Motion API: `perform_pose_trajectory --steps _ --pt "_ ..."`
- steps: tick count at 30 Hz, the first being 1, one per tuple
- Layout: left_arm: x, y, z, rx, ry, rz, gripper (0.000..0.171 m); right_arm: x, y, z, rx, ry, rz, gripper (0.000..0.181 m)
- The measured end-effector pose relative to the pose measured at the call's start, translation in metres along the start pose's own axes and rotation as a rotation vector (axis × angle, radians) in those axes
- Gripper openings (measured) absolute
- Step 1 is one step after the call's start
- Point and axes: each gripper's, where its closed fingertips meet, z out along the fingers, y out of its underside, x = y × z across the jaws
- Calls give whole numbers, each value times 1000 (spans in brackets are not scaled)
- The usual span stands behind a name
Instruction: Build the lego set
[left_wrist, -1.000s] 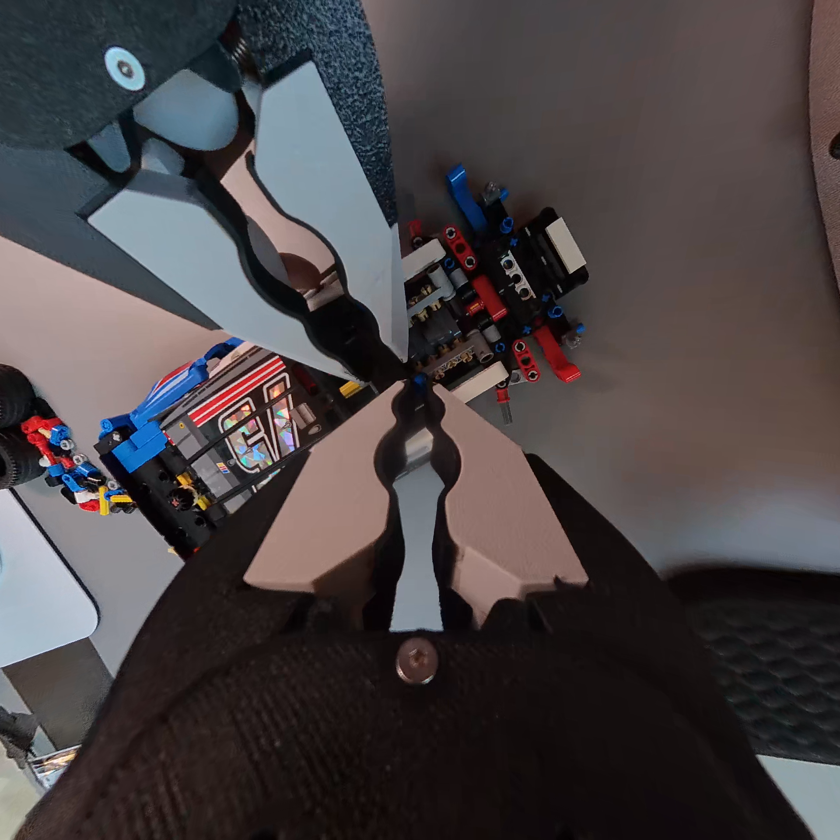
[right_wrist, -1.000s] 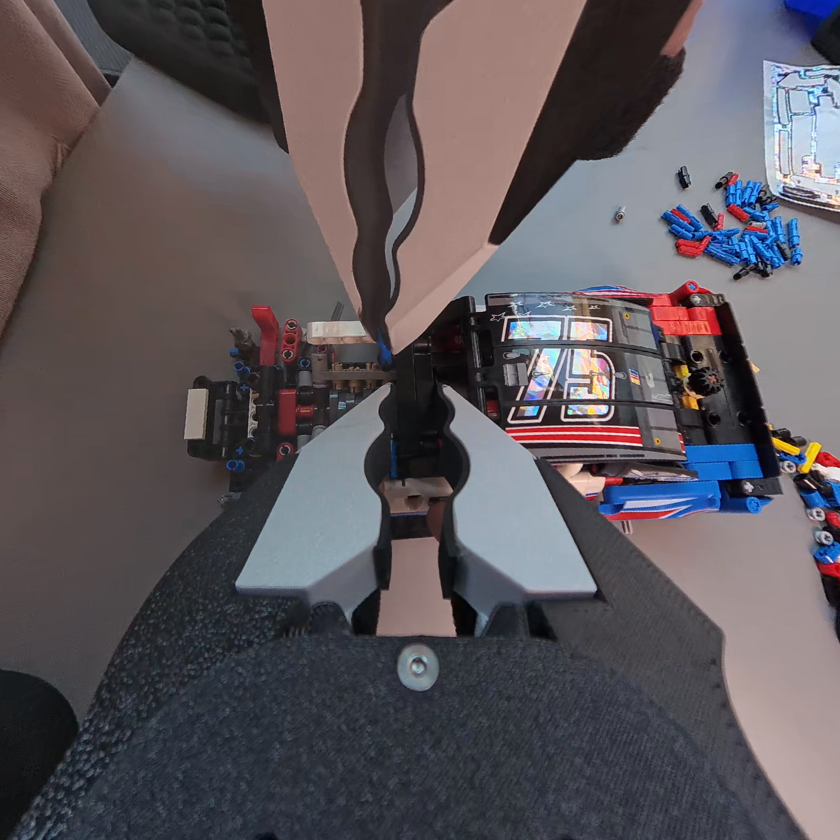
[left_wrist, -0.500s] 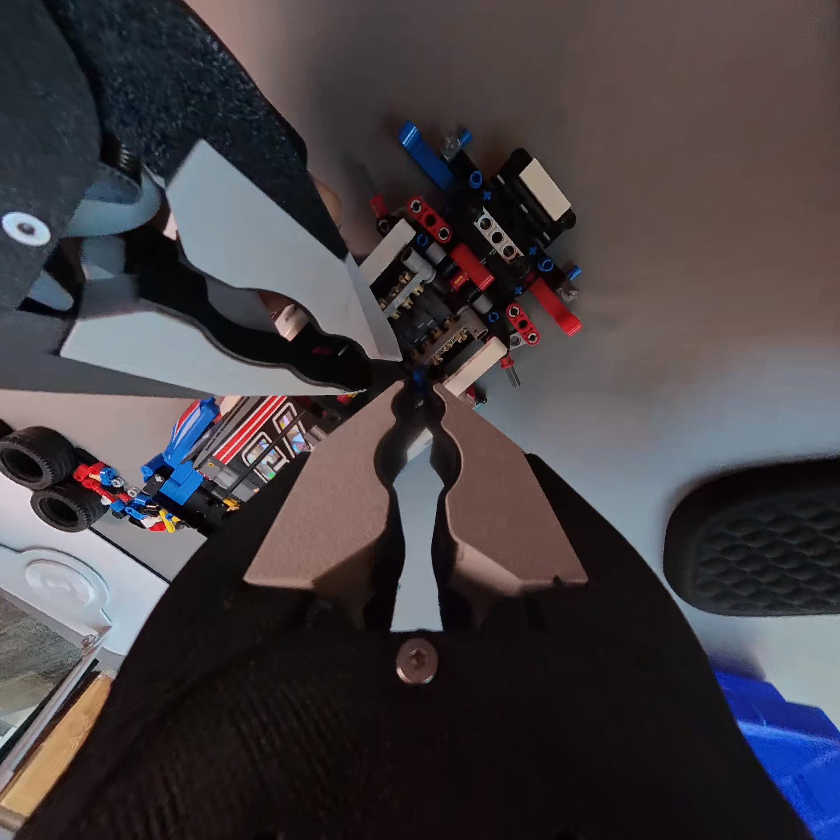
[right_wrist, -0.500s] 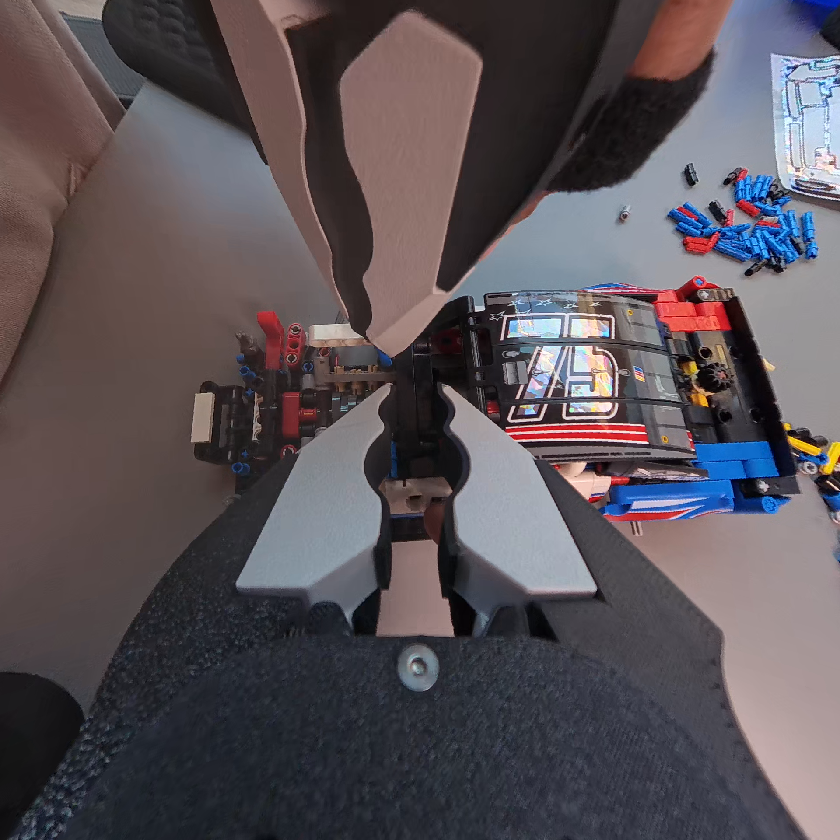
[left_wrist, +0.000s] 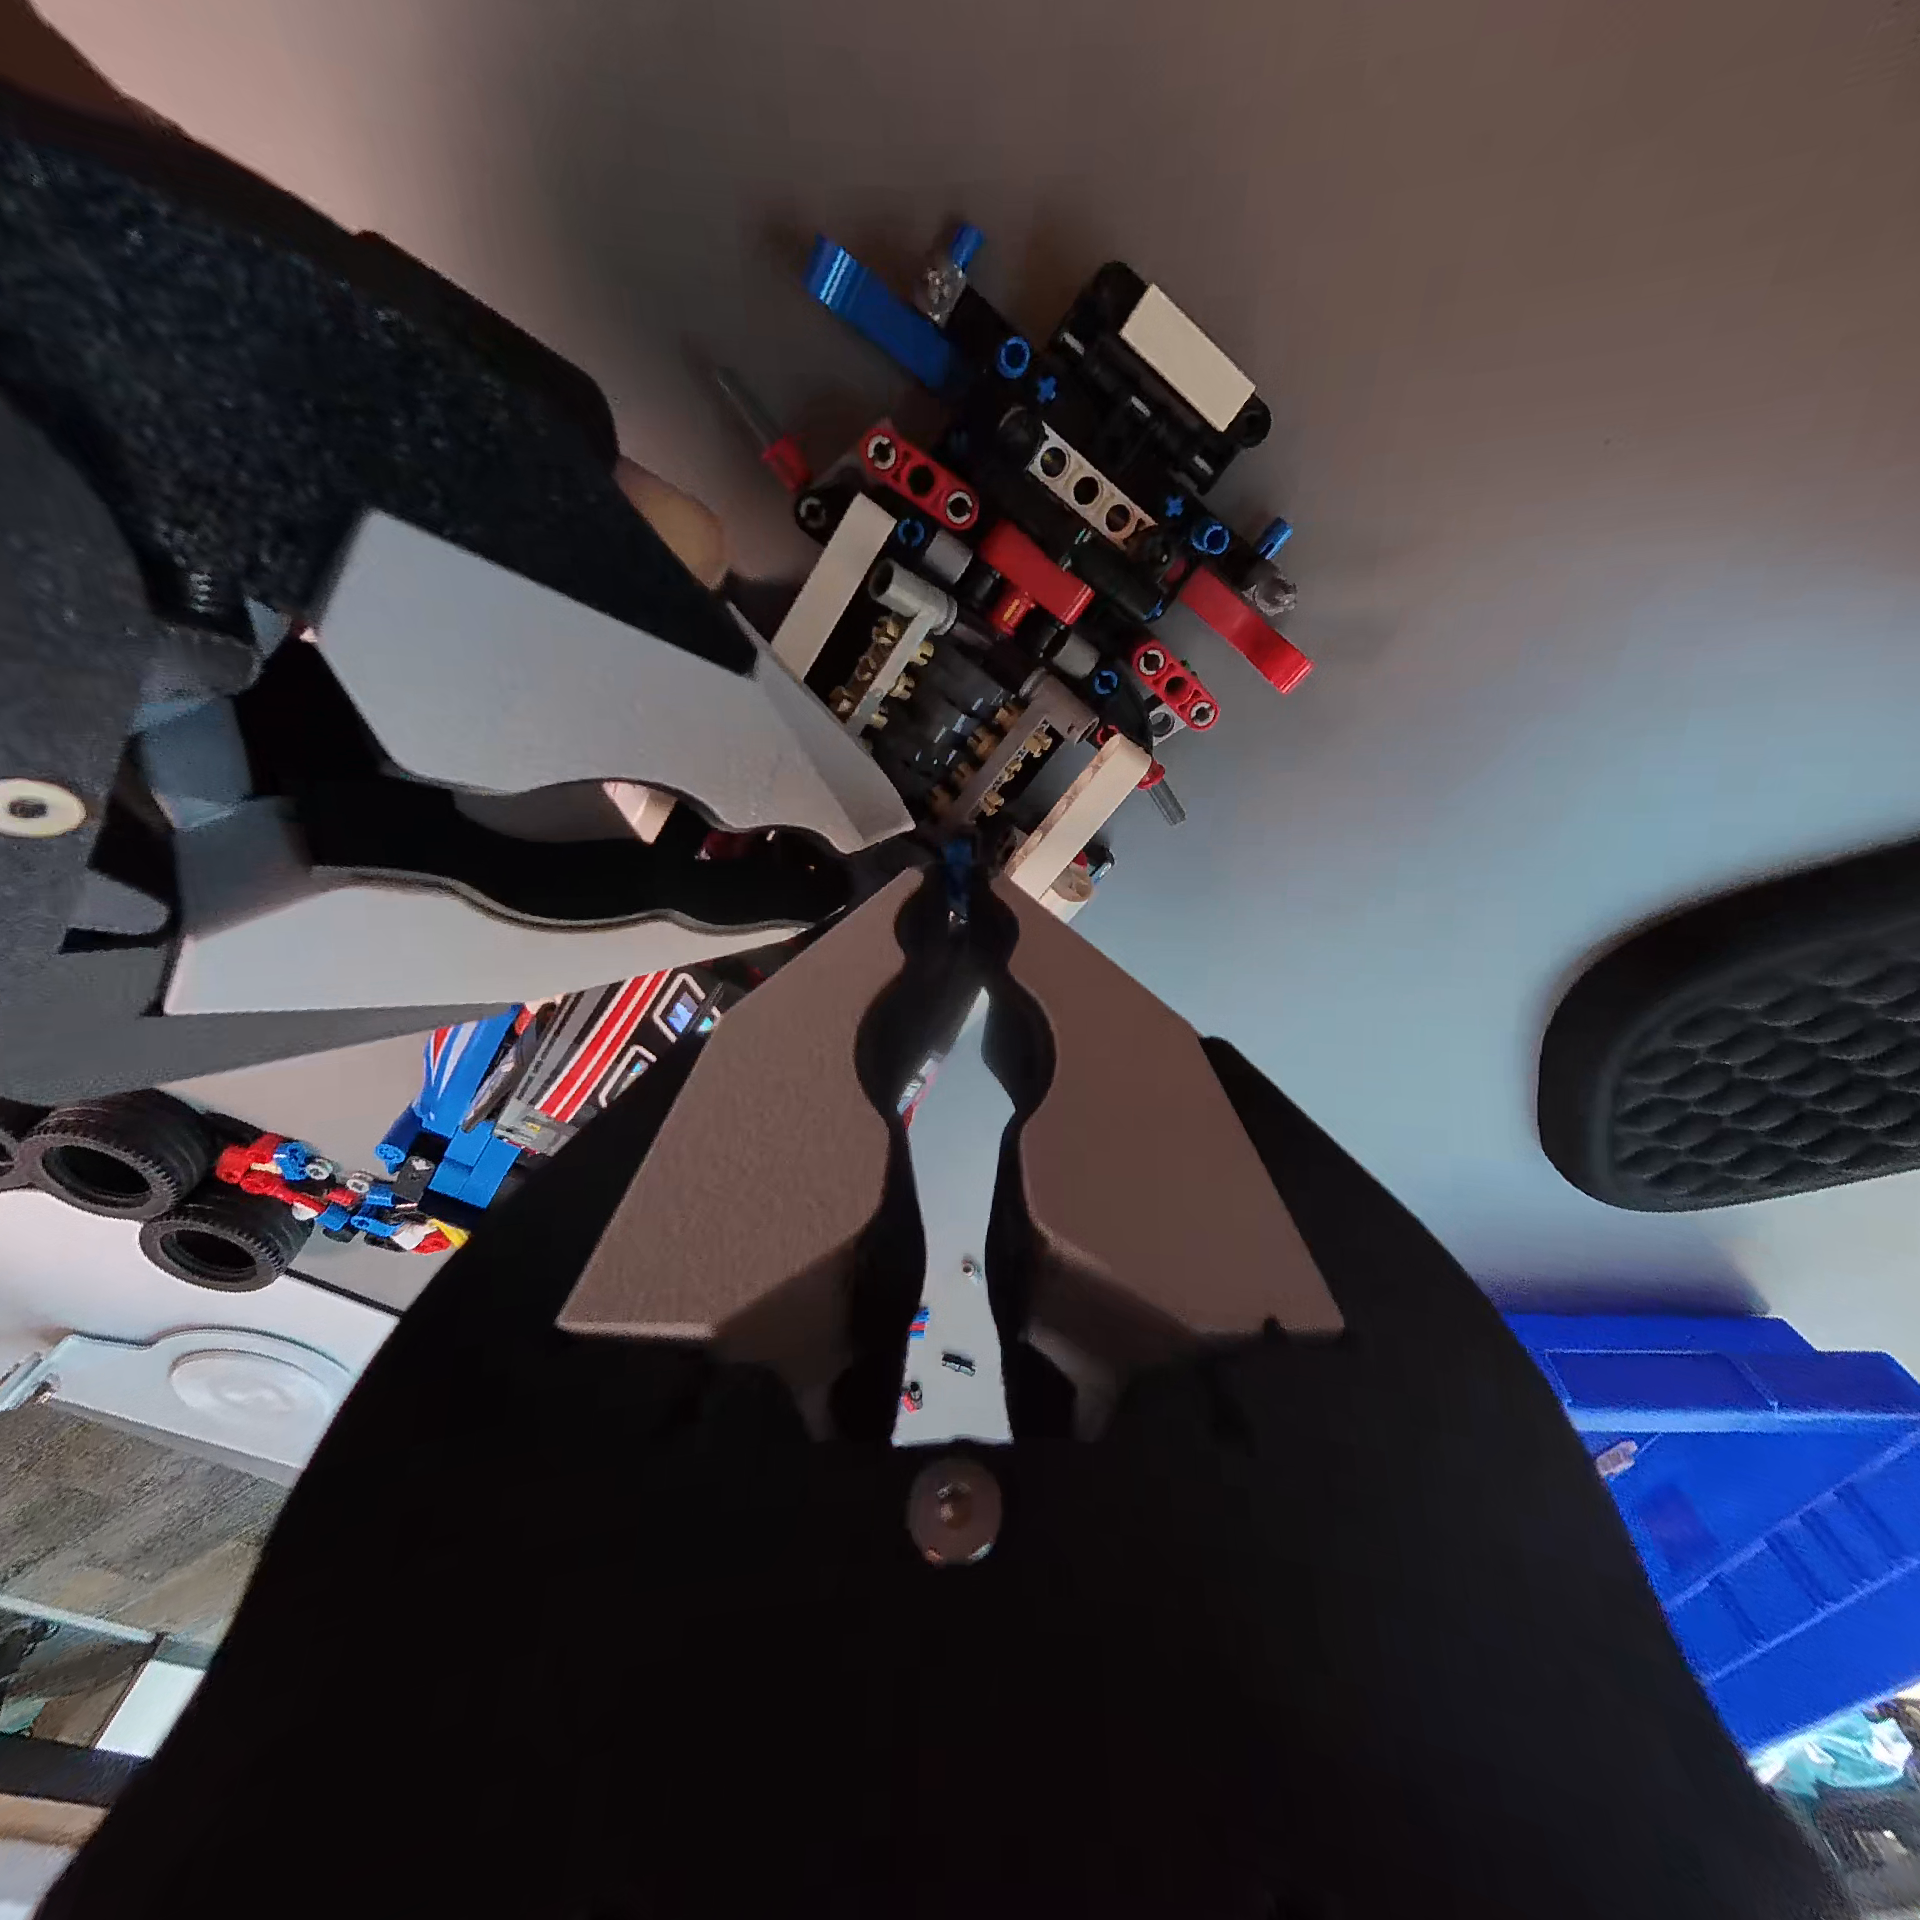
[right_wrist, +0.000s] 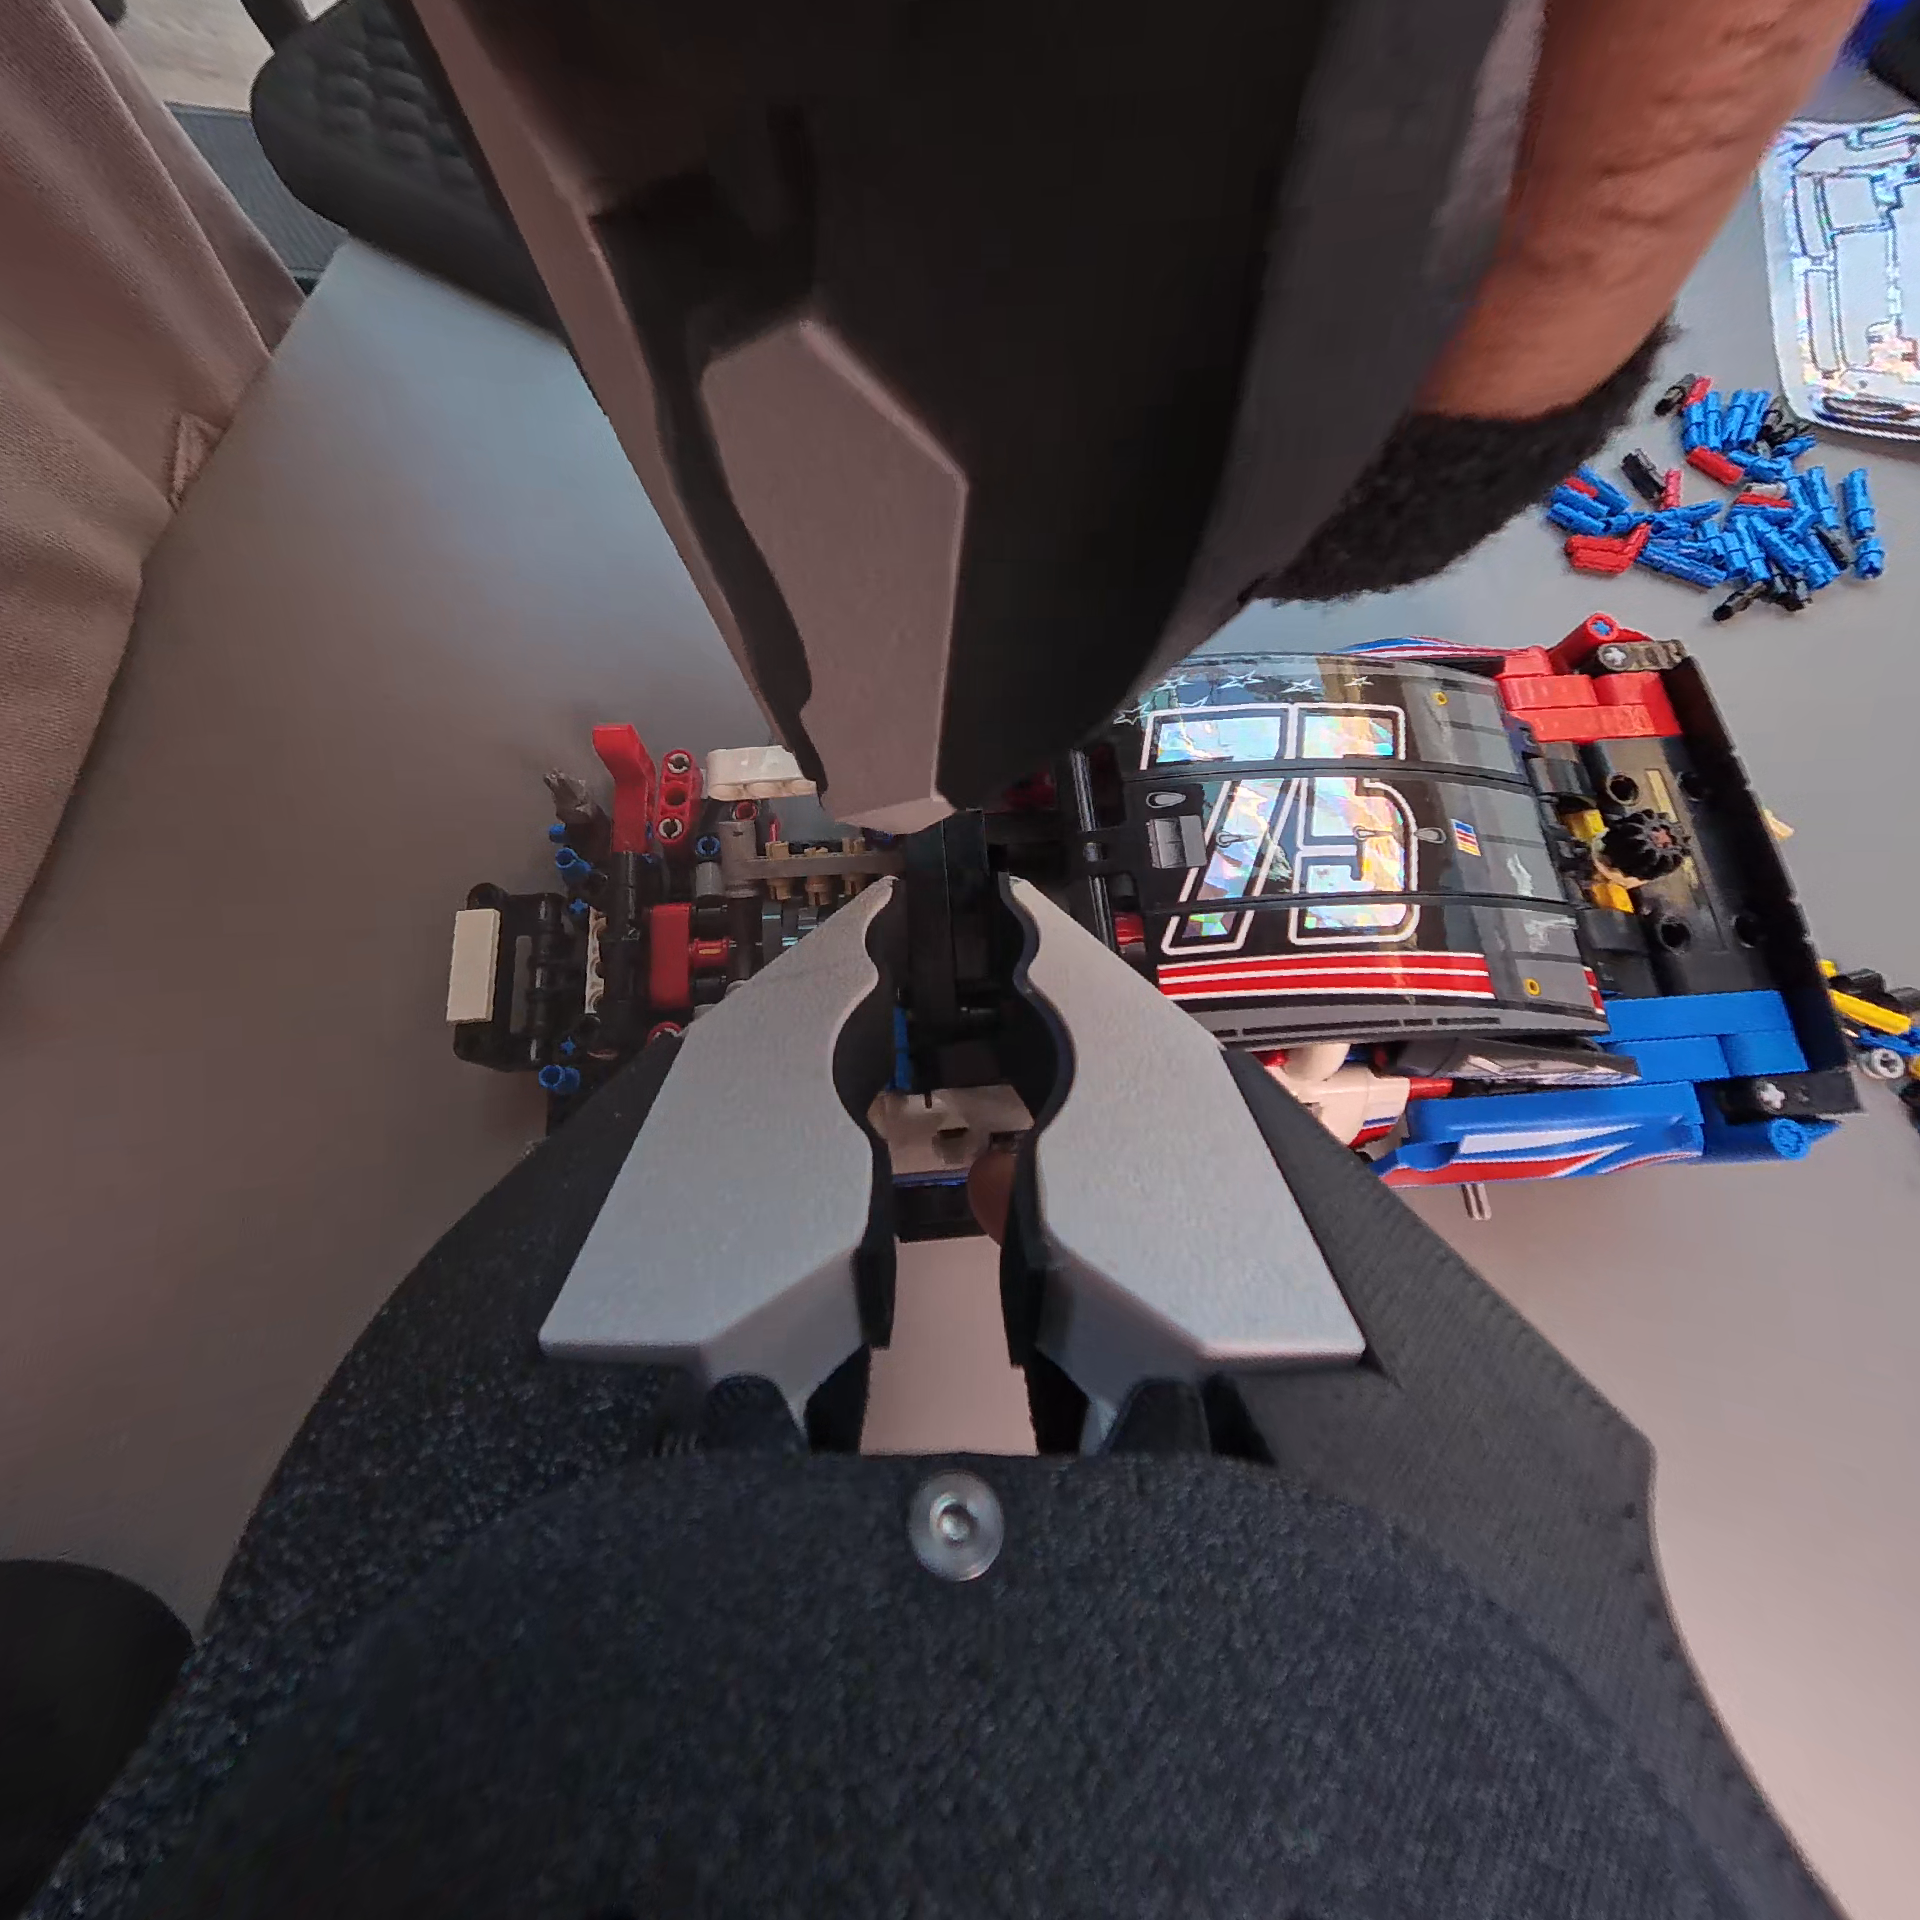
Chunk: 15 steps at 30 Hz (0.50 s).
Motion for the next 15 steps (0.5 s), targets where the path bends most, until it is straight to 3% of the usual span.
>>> perform_pose_trajectory --steps 9,15 --pt "7 3 6 -19 95 53 3 -1 -3 4 9 -6 16 13" --pt "7 3 7 21 64 40 4 -1 -3 4 13 -2 17 13"
